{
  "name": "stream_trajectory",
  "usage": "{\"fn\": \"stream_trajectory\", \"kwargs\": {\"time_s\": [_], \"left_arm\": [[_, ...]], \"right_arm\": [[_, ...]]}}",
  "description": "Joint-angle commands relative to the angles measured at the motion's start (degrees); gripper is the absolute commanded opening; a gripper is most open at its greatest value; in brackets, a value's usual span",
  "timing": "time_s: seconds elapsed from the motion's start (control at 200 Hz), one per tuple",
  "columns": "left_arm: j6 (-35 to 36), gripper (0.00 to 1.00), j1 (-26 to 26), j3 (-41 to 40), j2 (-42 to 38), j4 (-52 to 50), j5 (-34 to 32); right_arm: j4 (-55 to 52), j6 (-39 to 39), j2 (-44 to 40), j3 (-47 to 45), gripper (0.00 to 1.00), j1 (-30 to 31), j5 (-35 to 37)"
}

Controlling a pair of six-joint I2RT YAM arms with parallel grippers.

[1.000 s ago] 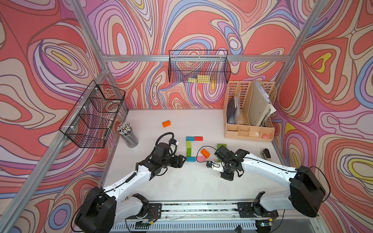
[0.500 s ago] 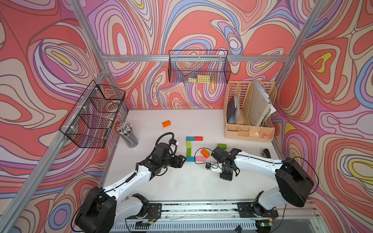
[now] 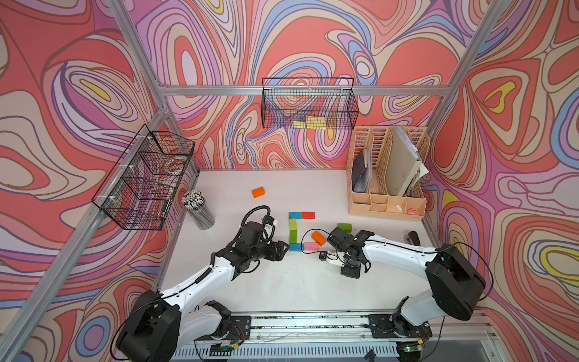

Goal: Assemble the letter c with building blocks
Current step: Assemble the building block at the center of the board.

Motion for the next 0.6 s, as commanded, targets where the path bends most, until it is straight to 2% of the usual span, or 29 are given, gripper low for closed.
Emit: {"fn": "stream_trajectory", "kwargs": {"time_s": [0.0, 0.596], "left_arm": [[1.1, 0.77, -0.3, -0.1, 0.4, 0.9, -0.5], [1.1, 0.77, -0.4, 0.0, 0.4, 0.8, -0.6]], "right_arm": [[1.4, 0.0, 0.7, 1.0, 0.0, -0.2, 0.6], [1.8, 0.0, -0.2, 1.1, 0.0, -0.9, 2.3]]}}
